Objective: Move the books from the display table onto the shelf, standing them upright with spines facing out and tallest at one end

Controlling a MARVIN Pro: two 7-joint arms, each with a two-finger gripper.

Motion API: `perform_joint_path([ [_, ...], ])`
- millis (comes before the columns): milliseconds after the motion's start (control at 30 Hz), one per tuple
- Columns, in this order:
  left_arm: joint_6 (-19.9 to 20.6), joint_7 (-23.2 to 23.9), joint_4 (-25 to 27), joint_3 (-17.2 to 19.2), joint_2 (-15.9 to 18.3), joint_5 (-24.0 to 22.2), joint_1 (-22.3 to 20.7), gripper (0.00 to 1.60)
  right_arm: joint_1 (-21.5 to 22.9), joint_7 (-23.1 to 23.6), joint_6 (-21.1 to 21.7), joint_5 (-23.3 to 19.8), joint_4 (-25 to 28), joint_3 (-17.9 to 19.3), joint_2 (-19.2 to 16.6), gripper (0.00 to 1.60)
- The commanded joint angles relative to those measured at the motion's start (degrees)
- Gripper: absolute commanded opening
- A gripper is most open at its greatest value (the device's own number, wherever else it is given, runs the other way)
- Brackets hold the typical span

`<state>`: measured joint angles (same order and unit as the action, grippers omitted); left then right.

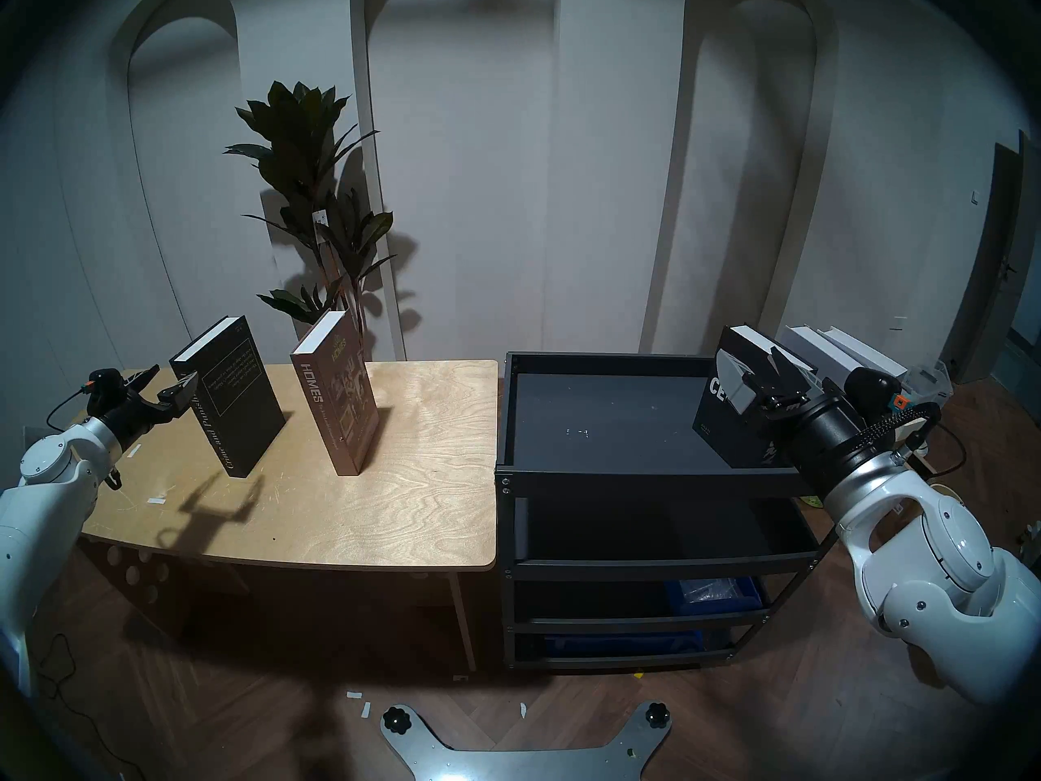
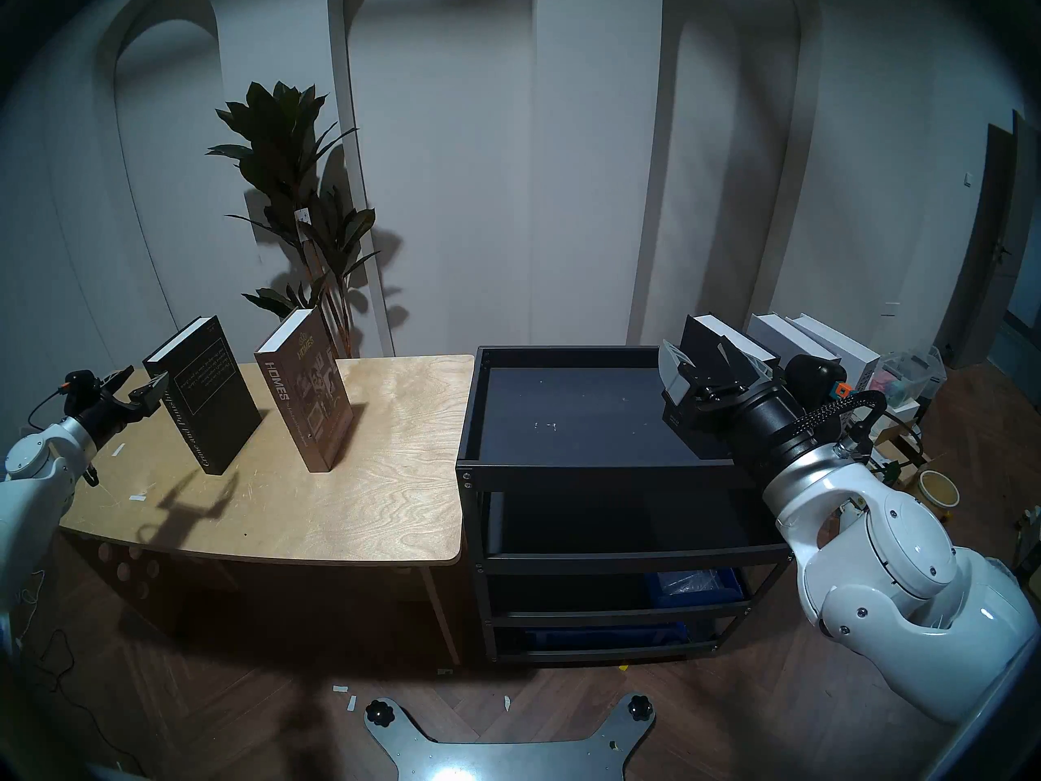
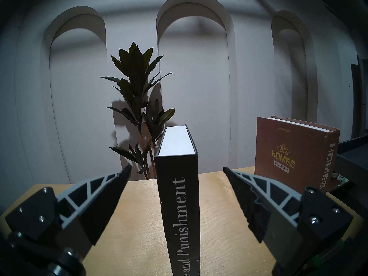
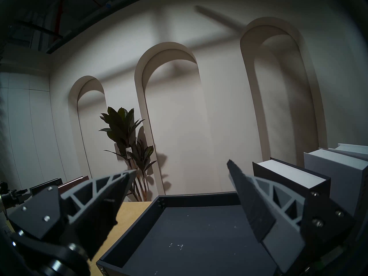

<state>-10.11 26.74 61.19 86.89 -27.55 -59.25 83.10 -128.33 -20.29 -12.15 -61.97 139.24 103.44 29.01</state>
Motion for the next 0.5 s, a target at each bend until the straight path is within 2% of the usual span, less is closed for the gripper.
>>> perform_joint_path([
  [0,0.07,0.00,-1.27,-0.47,-0.77,0.73,-6.55,1.60,1.96,-0.30,0.29,-0.15,0.76,-0.53,-1.17,1.60],
  [167,0.26,-0.24,-2.92,-1.73,-1.91,1.62,-9.00,1.60,2.82,-0.82,0.37,-0.22,0.76,-1.22,-1.77,1.60],
  [200,0.54,-0.27,-4.08,-2.61,-2.64,2.07,-11.15,1.60,3.07,-1.01,0.39,-0.23,0.76,-1.45,-1.93,1.60],
  [267,0.29,-0.35,-3.75,-2.30,-2.56,2.20,-10.15,1.60,3.33,-1.21,0.43,-0.25,0.76,-1.73,-2.11,1.60],
  [467,0.65,-0.54,-6.00,-4.03,-4.37,3.54,-14.01,1.60,4.31,-2.01,0.68,-0.26,0.44,-2.81,-2.66,1.60],
])
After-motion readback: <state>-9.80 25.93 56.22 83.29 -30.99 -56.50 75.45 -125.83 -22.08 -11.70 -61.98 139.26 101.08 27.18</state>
